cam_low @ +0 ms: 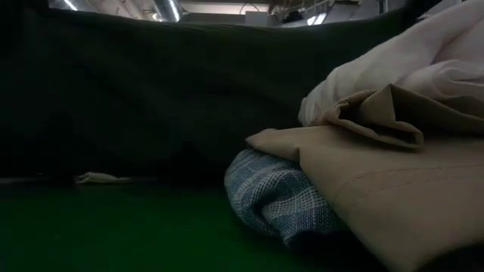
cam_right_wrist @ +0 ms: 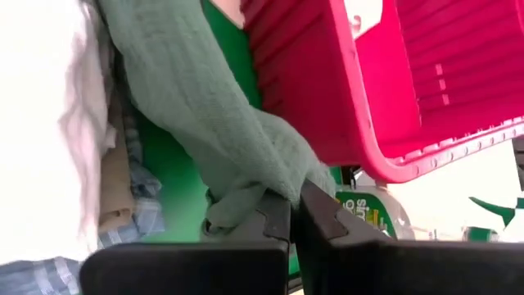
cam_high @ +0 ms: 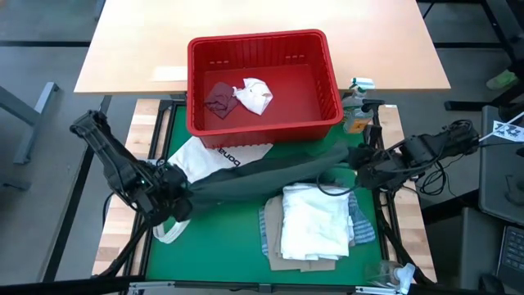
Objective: Fold Laundry from Bin
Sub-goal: Fold the green shirt
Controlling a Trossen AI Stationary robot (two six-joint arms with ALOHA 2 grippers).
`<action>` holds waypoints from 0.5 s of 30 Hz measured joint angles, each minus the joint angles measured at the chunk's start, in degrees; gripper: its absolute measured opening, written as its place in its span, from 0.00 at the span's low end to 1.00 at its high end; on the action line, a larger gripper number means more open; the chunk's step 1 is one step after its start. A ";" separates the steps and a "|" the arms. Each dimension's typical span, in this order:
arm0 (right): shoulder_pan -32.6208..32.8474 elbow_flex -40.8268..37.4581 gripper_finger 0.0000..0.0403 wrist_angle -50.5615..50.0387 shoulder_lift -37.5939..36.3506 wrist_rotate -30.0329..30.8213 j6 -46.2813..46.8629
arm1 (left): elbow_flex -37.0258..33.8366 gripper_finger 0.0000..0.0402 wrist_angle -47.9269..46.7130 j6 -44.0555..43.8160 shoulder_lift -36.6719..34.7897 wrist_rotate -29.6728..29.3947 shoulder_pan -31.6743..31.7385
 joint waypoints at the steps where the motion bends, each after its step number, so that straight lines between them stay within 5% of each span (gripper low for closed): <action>1: 0.00 0.62 0.00 0.08 0.00 -0.01 -0.12 | 0.36 0.00 -0.38 0.00 -0.25 0.04 0.00; 8: 0.00 7.35 0.00 0.16 -0.02 -9.48 0.27 | 6.27 0.00 -0.58 3.37 -0.52 4.01 -0.49; 15: 0.33 7.29 0.00 0.18 0.02 -29.64 0.99 | 7.53 0.00 1.57 3.16 2.23 14.13 -2.66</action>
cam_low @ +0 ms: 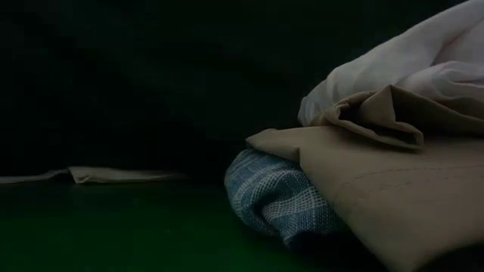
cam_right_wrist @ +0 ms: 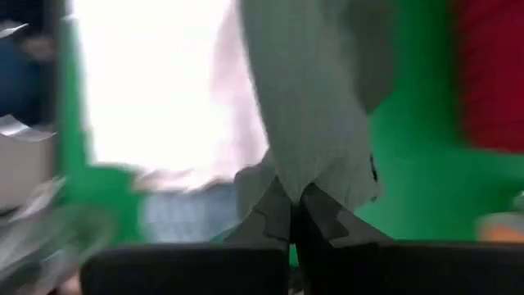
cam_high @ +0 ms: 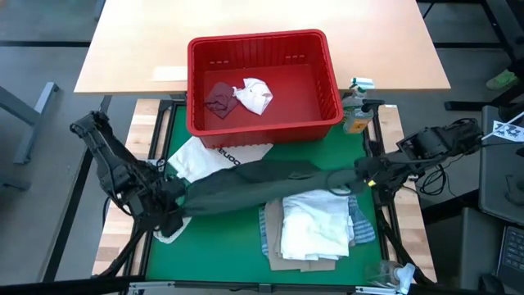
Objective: Fold Laundry from Bin
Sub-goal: Fold the green shirt
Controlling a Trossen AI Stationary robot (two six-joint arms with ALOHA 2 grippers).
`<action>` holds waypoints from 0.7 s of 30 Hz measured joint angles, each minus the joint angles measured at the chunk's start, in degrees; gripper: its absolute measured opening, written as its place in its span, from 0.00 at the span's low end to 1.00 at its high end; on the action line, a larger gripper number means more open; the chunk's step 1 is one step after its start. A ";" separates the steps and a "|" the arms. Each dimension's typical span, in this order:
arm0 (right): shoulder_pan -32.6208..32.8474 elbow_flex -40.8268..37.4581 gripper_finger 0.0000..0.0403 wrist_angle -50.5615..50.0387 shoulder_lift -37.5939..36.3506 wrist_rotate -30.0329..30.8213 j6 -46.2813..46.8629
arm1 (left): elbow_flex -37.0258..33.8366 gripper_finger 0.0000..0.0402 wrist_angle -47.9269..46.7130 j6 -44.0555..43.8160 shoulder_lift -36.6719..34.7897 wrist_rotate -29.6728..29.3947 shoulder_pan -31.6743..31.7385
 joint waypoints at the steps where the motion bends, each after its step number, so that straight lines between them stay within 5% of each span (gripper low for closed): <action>1: 0.40 -0.48 0.00 0.03 0.00 -3.10 1.08 | 0.00 0.00 0.14 -0.07 0.98 1.70 -0.40; 7: 4.44 -4.68 0.00 0.27 0.26 -16.95 10.51 | 0.00 0.00 4.02 -0.03 8.95 8.38 -2.79; 21: 12.23 -19.52 0.02 15.17 1.04 -23.16 19.33 | 0.00 0.00 16.71 0.39 24.27 12.02 -4.73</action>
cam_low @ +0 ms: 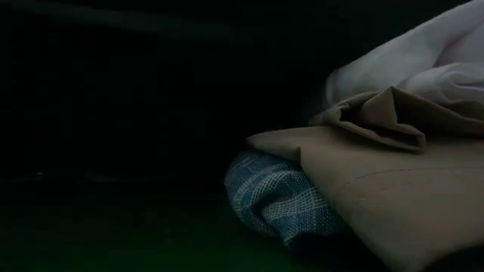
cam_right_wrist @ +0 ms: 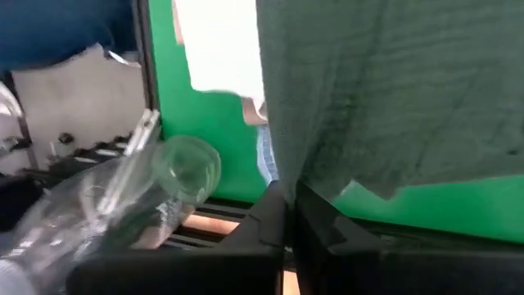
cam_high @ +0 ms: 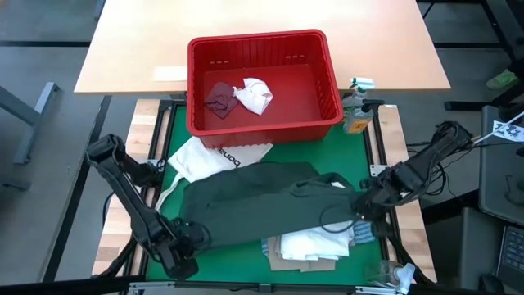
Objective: Fold Laundry from Bin
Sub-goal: Fold the green shirt
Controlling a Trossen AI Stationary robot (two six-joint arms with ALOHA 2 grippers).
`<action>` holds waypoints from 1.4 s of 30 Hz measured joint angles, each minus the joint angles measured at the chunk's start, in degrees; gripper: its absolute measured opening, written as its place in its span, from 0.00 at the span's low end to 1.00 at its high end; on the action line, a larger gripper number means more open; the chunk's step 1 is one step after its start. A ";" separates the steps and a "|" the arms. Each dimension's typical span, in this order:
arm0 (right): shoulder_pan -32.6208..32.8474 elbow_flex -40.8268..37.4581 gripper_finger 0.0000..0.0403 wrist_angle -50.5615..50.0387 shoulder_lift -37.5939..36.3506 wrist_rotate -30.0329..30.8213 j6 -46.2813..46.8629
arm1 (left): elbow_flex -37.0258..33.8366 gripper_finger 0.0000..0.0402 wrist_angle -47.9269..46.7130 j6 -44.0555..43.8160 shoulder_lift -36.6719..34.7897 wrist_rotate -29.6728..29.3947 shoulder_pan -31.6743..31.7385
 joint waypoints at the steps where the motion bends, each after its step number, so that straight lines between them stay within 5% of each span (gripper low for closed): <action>1: 0.65 -1.07 0.02 0.79 0.27 -0.18 0.06 | 0.00 0.00 0.50 0.01 0.77 -0.01 0.00; 16: 2.85 -6.87 0.09 3.17 3.73 -0.51 0.13 | -0.04 0.16 0.83 -3.03 4.55 -0.03 -0.11; 28: 2.80 -6.87 0.33 2.58 4.81 -0.19 -0.15 | -0.04 0.34 0.90 -3.61 4.55 -4.99 1.06; 33: 2.80 -6.87 0.36 2.59 4.79 -1.89 -0.21 | -0.04 0.36 0.90 -2.36 4.55 -12.61 3.71; 38: 2.80 -4.31 0.36 0.02 4.79 -5.06 -0.18 | -0.04 0.35 0.68 2.74 4.55 -13.99 7.96; 42: 2.80 0.77 0.36 -4.63 4.79 -0.24 -0.54 | -0.04 0.32 0.68 6.28 4.55 -14.13 12.72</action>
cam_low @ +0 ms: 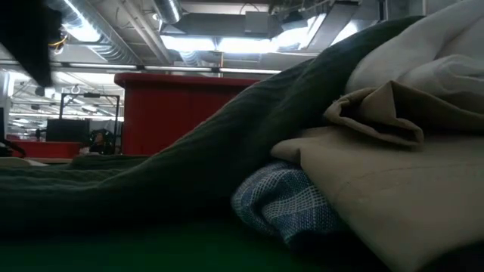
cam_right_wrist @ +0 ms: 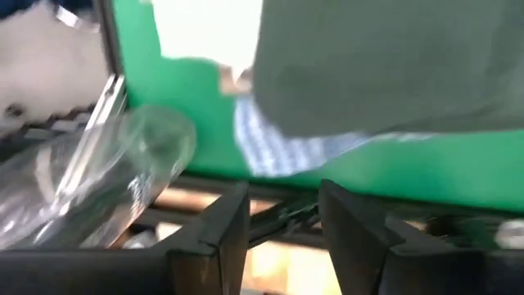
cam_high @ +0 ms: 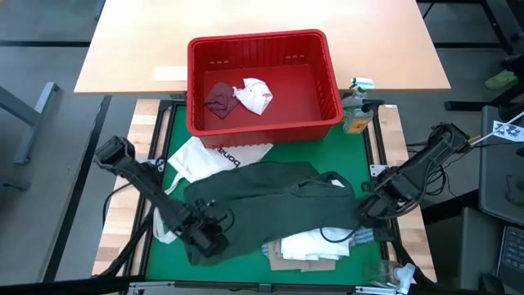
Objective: Fold Laundry from Bin
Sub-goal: Fold the green shirt
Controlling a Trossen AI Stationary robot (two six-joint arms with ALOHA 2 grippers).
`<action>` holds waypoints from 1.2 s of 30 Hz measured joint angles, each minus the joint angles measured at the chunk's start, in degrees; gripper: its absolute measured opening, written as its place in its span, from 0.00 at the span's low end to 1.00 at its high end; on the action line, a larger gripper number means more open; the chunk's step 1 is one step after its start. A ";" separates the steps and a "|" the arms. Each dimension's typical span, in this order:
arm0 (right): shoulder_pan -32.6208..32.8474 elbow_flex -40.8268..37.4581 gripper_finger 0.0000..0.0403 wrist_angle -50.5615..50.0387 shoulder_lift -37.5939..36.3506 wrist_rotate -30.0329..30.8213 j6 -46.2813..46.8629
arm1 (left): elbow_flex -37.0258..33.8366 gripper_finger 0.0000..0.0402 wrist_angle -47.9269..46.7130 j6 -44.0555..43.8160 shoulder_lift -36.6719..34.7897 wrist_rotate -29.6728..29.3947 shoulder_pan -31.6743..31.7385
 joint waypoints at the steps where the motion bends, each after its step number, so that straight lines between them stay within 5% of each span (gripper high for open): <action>1: 0.00 1.55 0.36 -0.97 0.00 2.24 -0.08 | 0.00 0.32 0.00 1.59 -0.01 0.05 1.13; 9: -1.32 12.33 0.36 -2.97 -0.02 27.46 -5.17 | 0.00 0.29 -0.02 17.62 -0.02 6.94 10.37; 13: -6.10 16.67 0.36 -2.99 -0.02 32.73 -14.33 | -0.02 0.27 -1.19 23.30 -0.53 5.86 13.66; 19: -18.52 19.47 0.36 0.07 -0.17 30.68 -31.17 | -0.04 0.27 -7.92 32.62 -4.58 5.52 20.18; 26: -38.15 16.08 0.36 4.56 -0.31 10.61 -49.27 | -0.77 0.27 -12.53 43.23 -8.45 2.21 28.05; 36: -55.39 0.54 0.36 15.87 -0.28 6.41 -54.11 | -9.35 0.27 -8.99 46.33 -8.19 3.00 33.57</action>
